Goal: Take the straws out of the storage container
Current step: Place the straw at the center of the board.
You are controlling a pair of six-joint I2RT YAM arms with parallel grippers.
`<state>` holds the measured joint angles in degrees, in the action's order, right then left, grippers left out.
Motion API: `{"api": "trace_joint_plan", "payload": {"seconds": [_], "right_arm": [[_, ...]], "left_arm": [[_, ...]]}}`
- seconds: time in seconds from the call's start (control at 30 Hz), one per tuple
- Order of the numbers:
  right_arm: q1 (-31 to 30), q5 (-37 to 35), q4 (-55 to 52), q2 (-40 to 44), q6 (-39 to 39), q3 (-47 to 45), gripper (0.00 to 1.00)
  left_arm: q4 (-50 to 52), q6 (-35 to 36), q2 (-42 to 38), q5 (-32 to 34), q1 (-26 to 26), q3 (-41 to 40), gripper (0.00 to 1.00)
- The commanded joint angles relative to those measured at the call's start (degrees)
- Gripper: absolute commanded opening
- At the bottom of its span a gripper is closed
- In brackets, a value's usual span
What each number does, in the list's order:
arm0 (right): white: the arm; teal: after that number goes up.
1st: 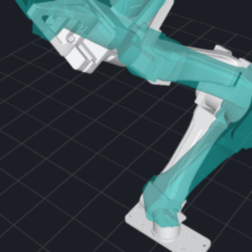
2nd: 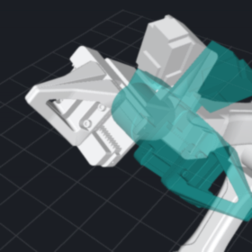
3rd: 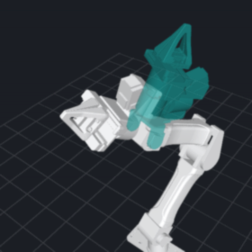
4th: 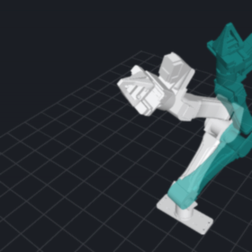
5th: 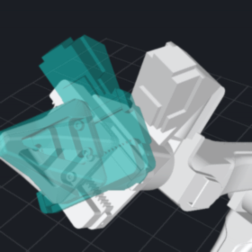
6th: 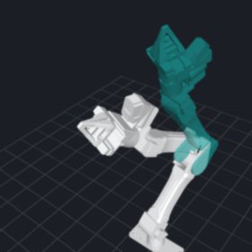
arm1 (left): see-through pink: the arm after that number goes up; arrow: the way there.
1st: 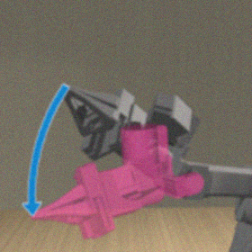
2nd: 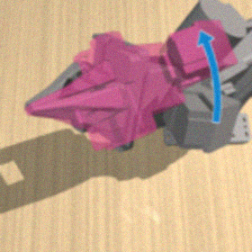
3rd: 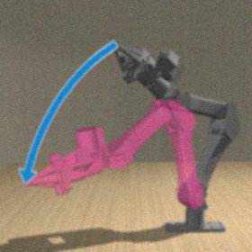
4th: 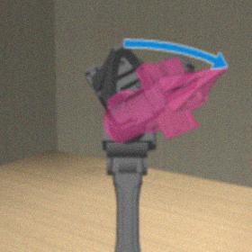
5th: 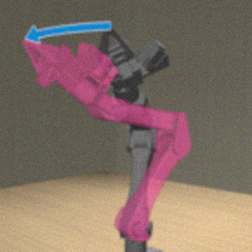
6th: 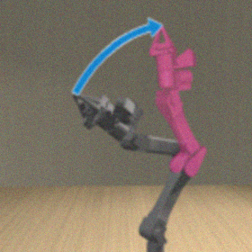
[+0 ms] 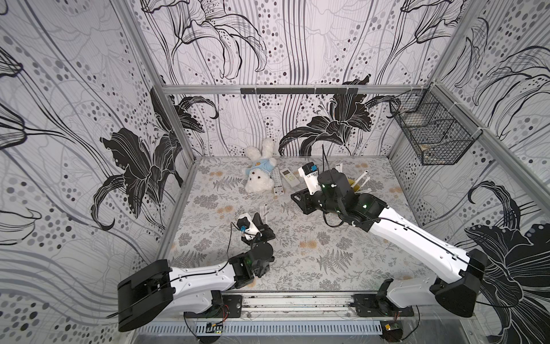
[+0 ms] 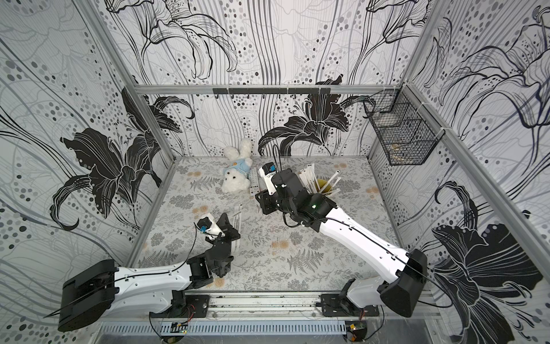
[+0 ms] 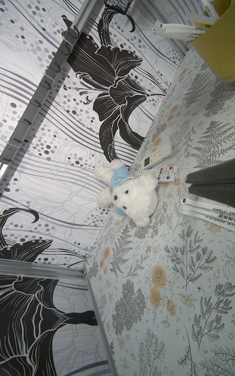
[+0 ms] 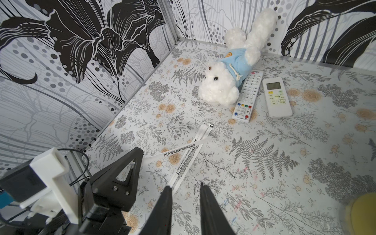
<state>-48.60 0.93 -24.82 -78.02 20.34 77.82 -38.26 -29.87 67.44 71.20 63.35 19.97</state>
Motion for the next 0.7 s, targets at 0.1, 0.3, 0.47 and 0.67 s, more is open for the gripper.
{"api": "trace_joint_plan", "payload": {"seconds": [0.1,0.3,0.47,0.67], "right_arm": [[-0.4,-1.8,-0.9,1.6,0.0,-1.2,0.28],[-0.4,-2.5,-1.0,2.1,-0.1,-2.0,0.28],[-0.4,-2.7,-0.9,1.7,0.1,-2.6,0.29],[-0.3,-0.4,-2.2,-2.4,1.4,-2.1,0.32]], "left_arm": [[-4.6,2.2,4.8,2.0,-0.1,3.1,0.00],[3.4,-3.9,3.9,-3.7,0.0,5.0,0.40],[14.2,-11.0,0.8,-7.5,1.6,7.1,0.52],[16.4,-12.7,-3.7,-10.4,4.2,6.5,0.53]]}}
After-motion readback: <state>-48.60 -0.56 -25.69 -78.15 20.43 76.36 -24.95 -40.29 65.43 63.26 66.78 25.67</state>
